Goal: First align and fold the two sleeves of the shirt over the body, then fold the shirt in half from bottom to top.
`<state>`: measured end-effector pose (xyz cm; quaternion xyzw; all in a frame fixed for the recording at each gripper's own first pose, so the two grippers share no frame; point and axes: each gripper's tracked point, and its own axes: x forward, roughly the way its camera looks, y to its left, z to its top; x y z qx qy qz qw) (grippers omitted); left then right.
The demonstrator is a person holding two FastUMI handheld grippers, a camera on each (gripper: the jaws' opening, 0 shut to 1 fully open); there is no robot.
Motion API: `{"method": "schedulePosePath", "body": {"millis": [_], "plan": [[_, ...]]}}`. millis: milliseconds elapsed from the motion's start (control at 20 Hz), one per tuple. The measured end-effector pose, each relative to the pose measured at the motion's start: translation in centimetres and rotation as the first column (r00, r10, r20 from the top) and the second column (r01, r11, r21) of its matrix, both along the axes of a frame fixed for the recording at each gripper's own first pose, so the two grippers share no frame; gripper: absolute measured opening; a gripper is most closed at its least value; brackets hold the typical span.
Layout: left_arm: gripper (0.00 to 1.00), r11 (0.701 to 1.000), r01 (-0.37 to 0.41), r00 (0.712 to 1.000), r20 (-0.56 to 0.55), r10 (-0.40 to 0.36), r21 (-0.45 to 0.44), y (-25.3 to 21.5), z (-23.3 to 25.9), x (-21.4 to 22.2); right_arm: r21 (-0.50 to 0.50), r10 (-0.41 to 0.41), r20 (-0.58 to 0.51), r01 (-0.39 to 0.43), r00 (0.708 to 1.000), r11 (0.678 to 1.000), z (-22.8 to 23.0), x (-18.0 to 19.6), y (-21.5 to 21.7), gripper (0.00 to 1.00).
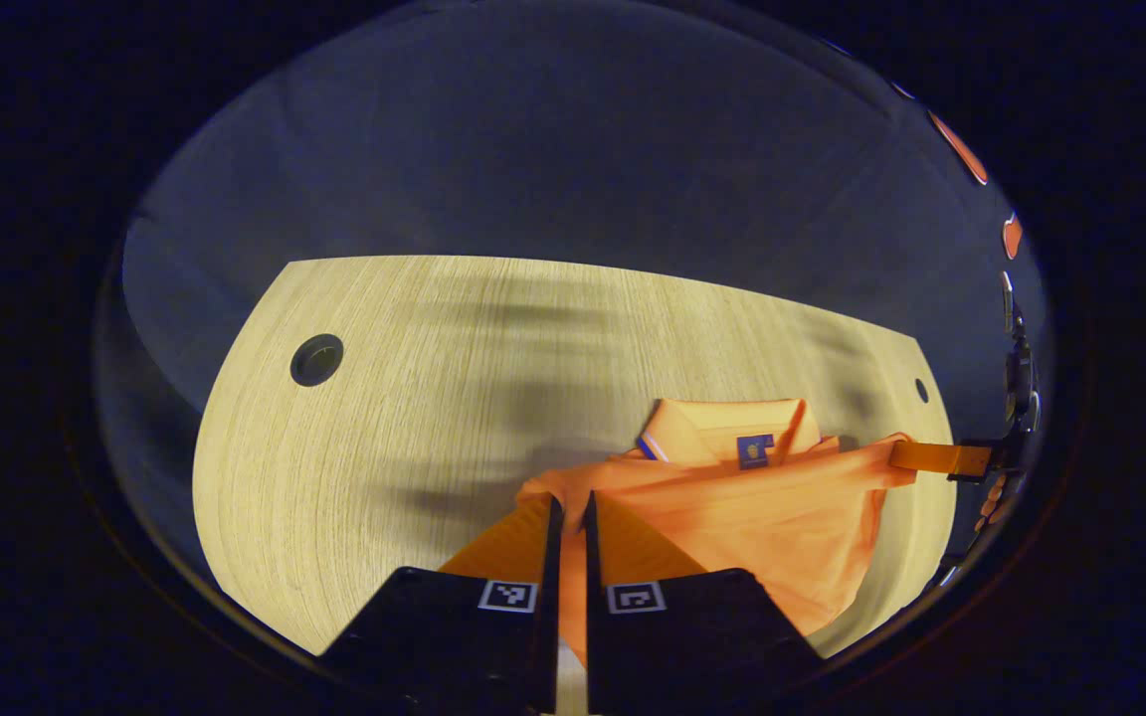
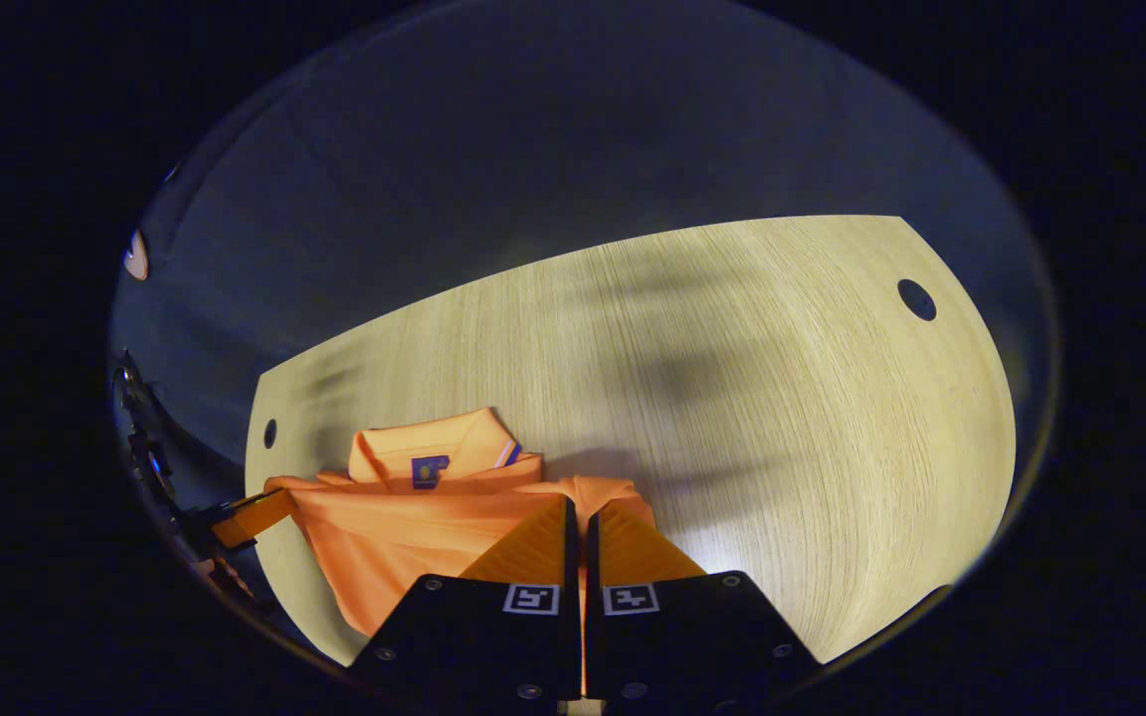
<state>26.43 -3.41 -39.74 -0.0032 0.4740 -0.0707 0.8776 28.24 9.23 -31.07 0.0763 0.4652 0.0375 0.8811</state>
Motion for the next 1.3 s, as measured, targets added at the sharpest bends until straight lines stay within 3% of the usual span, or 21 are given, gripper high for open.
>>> {"method": "schedulePosePath", "body": {"millis": [50, 100, 200, 350, 600, 850, 1050, 1300], "plan": [[0.17, 1.0, -0.01, 1.0, 0.011, 0.009, 0.024, 0.5, -0.3, 0.4, 0.003, -0.012, -0.001, 0.012, 1.0, 1.0, -0.1, 0.1, 0.1, 0.02], [0.44, 1.0, -0.015, 1.0, 0.028, 0.014, 0.027, 0.7, -0.1, 0.8, 0.012, -0.018, 0.003, 0.018, 1.0, 1.0, 0.0, 0.3, 0.2, 0.03], [1.0, 0.999, -0.034, 0.998, 0.048, 0.033, 0.022, 1.1, 0.3, 1.3, 0.017, -0.013, 0.024, 0.013, 1.0, 1.0, 0.2, 0.8, 0.2, 0.14], [1.0, 0.998, -0.054, 0.997, 0.051, 0.052, 0.021, 1.8, 0.6, 0.6, -0.021, -0.001, 0.039, 0.002, 0.999, 1.0, 0.4, 0.5, -0.5, 1.0], [1.0, 0.998, -0.065, 0.992, 0.105, 0.065, 0.004, 2.1, 3.9, 0.2, -0.049, 0.018, 0.109, -0.012, 0.994, 0.999, 3.6, -0.4, -0.9, 0.99], [1.0, 0.998, -0.042, 0.966, 0.256, 0.029, 0.045, 1.8, 11.2, -0.4, -0.036, 0.019, 0.233, -0.011, 0.972, 0.999, 10.2, -2.3, -1.2, 0.99], [1.0, 1.0, -0.026, 0.924, 0.382, 0.021, 0.008, 0.6, 19.5, -2.6, -0.033, 0.033, 0.352, -0.023, 0.935, 0.999, 16.0, -5.3, -1.4, 0.99], [0.99, 1.0, 0.011, 0.837, 0.547, -0.016, 0.013, -0.5, 30.2, -8.5, -0.027, 0.07, 0.481, -0.065, 0.874, 0.998, 23.5, -11.2, -1.3, 0.99]]}}
